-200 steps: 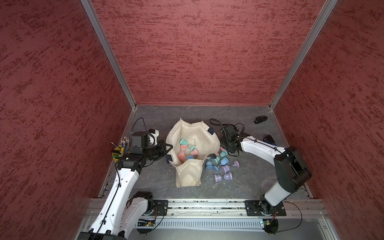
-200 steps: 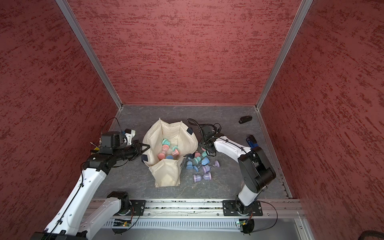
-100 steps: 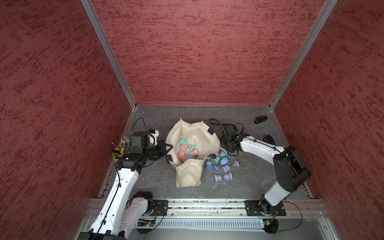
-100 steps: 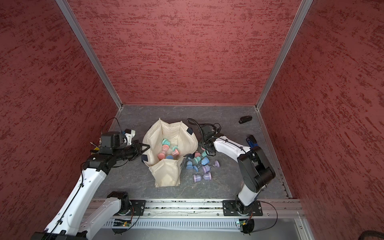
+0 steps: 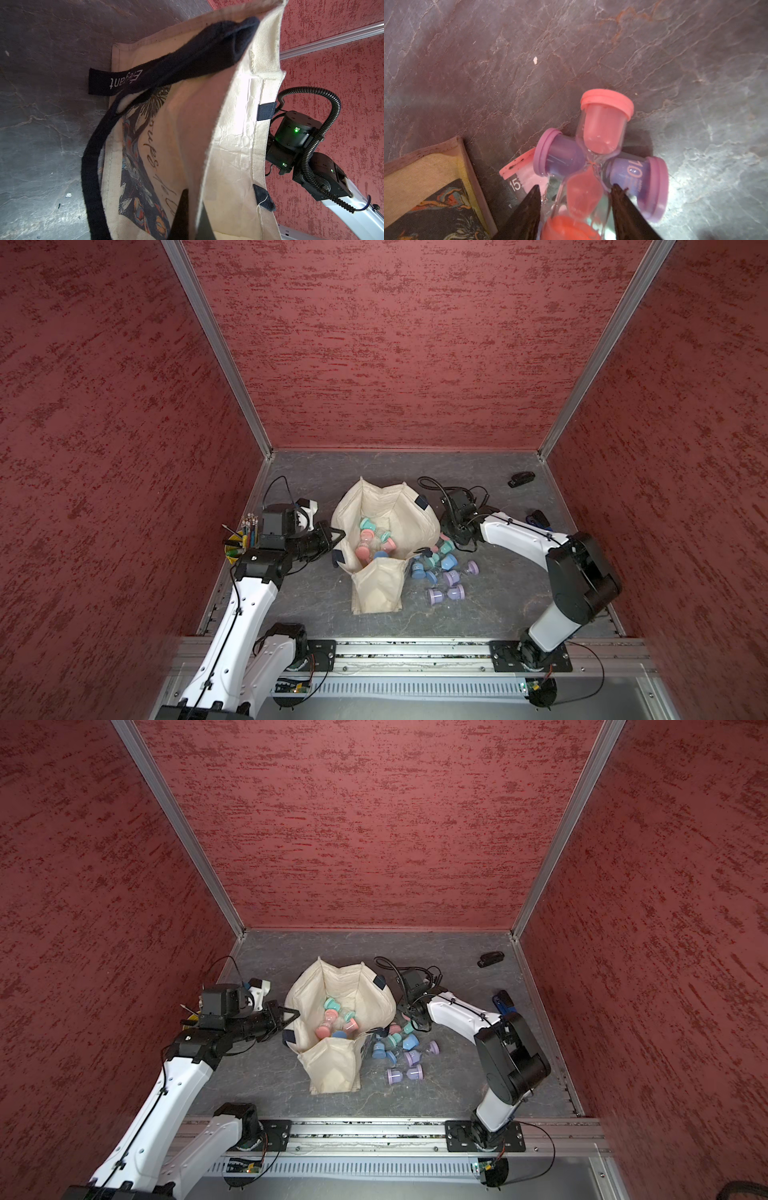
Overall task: Put the hourglass into the canvas bag
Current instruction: Pick up the hourglass from the center of the board.
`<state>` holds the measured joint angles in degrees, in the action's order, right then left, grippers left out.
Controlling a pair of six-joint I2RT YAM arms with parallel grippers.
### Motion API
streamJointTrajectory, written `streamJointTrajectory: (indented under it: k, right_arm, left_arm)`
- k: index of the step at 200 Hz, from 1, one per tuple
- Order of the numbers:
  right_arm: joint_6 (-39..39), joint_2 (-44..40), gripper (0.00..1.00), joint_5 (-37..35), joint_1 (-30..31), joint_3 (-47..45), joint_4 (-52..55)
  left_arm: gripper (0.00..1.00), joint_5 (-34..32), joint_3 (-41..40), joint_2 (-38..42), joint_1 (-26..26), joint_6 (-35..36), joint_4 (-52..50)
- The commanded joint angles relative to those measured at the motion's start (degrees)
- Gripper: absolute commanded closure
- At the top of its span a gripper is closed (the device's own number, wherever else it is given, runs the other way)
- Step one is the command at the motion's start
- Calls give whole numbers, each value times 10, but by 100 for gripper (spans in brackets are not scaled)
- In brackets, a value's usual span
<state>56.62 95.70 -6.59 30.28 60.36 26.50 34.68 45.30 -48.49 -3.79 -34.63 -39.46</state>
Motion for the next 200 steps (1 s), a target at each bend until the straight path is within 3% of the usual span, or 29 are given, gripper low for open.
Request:
streamJointTrajectory:
  k: [1, 107, 200]
  right_arm:
    - [10, 12, 48, 7, 3, -7, 6]
    - [-7, 47, 46, -28, 16, 29, 61]
    - [-20, 28, 41, -59, 17, 70, 96]
  left_arm:
    - [100, 7, -5, 10, 7, 12, 11]
    - [100, 12, -7, 13, 14, 13, 11]
    - [100, 18, -3, 15, 20, 14, 7]
